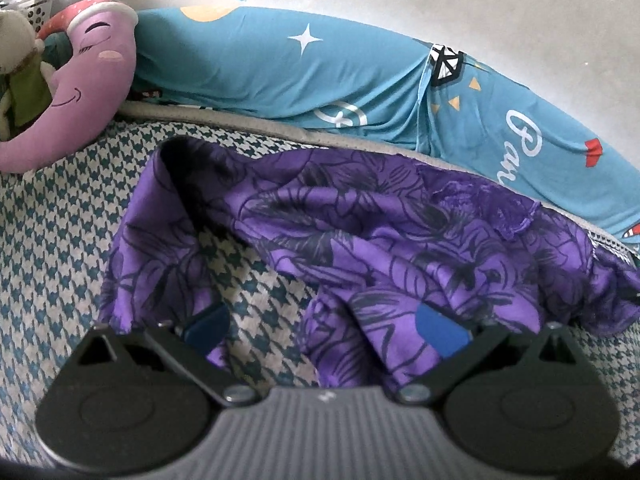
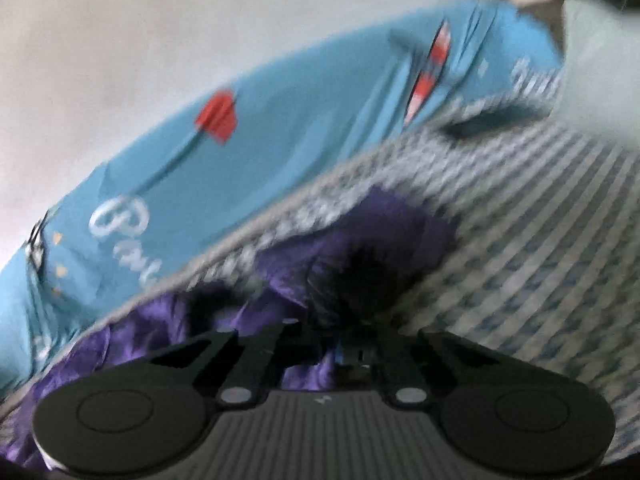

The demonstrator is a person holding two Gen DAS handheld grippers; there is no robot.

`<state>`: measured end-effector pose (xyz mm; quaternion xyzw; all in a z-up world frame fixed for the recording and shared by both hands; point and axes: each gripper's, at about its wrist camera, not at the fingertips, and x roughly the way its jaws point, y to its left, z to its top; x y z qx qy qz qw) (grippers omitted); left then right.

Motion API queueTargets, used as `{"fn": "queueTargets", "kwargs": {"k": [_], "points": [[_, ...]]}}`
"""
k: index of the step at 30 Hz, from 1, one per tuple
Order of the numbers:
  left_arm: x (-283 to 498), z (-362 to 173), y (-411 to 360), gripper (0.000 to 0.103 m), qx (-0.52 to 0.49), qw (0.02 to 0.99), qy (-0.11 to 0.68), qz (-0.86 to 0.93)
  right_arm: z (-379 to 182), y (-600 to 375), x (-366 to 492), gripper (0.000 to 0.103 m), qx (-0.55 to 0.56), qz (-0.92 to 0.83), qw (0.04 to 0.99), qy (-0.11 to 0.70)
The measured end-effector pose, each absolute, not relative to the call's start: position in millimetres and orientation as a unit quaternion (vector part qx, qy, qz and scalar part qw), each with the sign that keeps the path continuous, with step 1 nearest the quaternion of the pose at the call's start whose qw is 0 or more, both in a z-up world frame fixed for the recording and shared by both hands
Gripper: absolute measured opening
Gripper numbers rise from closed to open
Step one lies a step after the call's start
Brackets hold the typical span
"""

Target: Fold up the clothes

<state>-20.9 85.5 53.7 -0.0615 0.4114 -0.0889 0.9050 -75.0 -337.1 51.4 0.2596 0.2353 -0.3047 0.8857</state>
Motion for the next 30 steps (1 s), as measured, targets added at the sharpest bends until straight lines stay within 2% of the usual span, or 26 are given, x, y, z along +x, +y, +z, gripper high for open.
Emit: {"fn": "queueTargets", "kwargs": {"k": [6, 11, 13, 14, 15, 23, 30], "points": [[-19.0, 50.3, 81.9, 0.103, -0.053, 0.904, 0.416, -0.086, 85.8, -338.7, -96.5, 0.007, 0.189, -0.413, 0.876, 0.164], [-18.0, 47.5, 78.0, 0.103, -0.045, 0.903, 0.419, -0.088, 84.1, -348.2, -94.0, 0.009, 0.203, -0.419, 0.864, 0.19], [-17.8, 47.2, 77.5, 0.103, -0.043, 0.904, 0.416, -0.086, 83.6, -351.5, -93.0, 0.02, 0.209, -0.42, 0.858, 0.21], [-17.8, 47.9, 78.2, 0.103, -0.044, 0.906, 0.413, -0.085, 84.0, -353.1, -95.5, 0.031, 0.213, -0.426, 0.853, 0.214], [-17.8, 49.2, 79.1, 0.103, -0.048, 0.908, 0.409, -0.083, 84.4, -354.4, -97.8, 0.037, 0.217, -0.431, 0.848, 0.219], [-25.4, 61.1, 85.9, 0.103, -0.055, 0.92, 0.381, -0.076, 93.7, -333.7, -123.7, 0.039, 0.231, -0.401, 0.858, 0.224], [-39.8, 67.1, 91.8, 0.103, -0.043, 0.927, 0.368, -0.057, 97.0, -288.4, -130.4, 0.039, 0.224, -0.307, 0.894, 0.239]]}}
